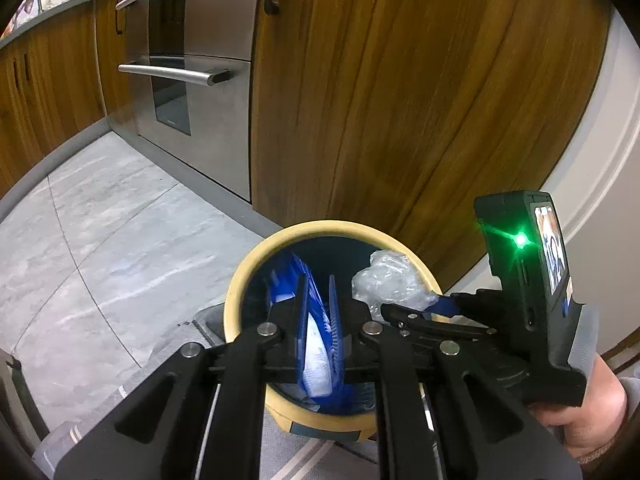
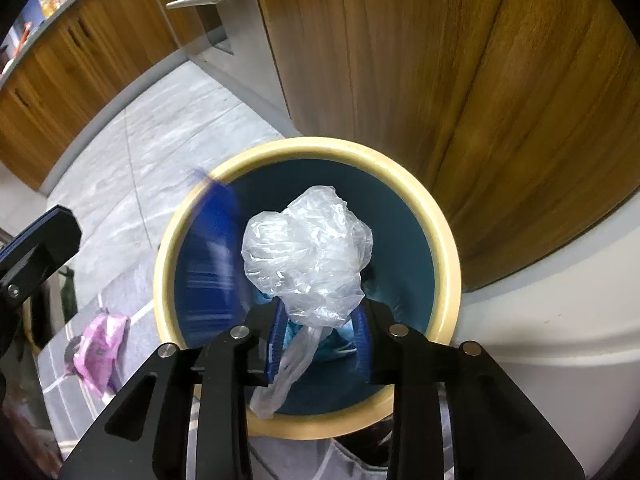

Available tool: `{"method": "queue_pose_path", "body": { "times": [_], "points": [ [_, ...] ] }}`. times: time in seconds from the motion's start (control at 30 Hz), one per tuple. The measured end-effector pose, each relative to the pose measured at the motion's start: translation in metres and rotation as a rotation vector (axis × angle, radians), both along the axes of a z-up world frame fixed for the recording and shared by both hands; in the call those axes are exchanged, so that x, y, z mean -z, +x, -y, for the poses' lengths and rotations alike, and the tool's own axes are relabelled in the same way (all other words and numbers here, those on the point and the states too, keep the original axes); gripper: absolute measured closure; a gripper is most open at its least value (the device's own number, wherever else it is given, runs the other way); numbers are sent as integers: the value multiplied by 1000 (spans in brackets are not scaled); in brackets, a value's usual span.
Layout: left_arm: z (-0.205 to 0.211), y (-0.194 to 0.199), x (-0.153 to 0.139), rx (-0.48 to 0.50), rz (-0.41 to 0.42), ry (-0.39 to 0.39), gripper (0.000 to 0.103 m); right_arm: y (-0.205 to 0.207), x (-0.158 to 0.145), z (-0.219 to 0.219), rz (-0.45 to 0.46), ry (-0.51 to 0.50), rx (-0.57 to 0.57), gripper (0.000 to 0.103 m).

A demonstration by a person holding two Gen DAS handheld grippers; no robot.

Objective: Collect trash
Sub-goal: 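Open both tools to drop the plastic bag and wipes packet into the bin, then grasp the blue blister pack with the left tool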

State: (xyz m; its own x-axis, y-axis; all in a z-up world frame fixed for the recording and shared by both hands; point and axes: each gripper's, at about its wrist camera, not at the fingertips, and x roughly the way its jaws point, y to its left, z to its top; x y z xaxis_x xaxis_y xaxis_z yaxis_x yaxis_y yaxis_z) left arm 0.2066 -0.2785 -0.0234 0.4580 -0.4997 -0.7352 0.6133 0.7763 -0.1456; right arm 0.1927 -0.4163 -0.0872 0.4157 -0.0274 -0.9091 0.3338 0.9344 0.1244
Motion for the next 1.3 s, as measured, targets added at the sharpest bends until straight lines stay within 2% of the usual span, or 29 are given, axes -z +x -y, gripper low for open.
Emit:
{"method": "queue_pose_path", "body": {
  "times": [0.07,0.33,0.43,0.53,0.6,0.83,0.9,1.23,1.3],
  "points": [
    [-4,-1,-1,-11,0,0,92,-1,-1,0,2,-4,3,59],
    [-35,-17,-12,-46,10,6,91,-7,-4,4,23,-7,17,36],
    [-52,-31,-18,-60,28,22,82,-7,-5,4,33,-17,11,26],
    [-72,-44,-22,-90,28,22,80,-9,-8,-1,45,-14,-10,16],
    [-89,-55,-27,-122,20,7,75,-10,-10,-6,51,-29,-23,11],
    [-142,-95,-40,-210,28,4,69,-20,-19,-17,61,-29,-35,8],
    [-158,-106,-44,-248,33,3,61,-22,-22,-20,61,-37,-39,8],
    [-220,-145,-42,-372,52,30,47,-40,-46,-59,102,-24,-93,6],
    [-233,-149,-38,-397,54,40,39,-44,-48,-72,106,-24,-113,6]
  ]
}}
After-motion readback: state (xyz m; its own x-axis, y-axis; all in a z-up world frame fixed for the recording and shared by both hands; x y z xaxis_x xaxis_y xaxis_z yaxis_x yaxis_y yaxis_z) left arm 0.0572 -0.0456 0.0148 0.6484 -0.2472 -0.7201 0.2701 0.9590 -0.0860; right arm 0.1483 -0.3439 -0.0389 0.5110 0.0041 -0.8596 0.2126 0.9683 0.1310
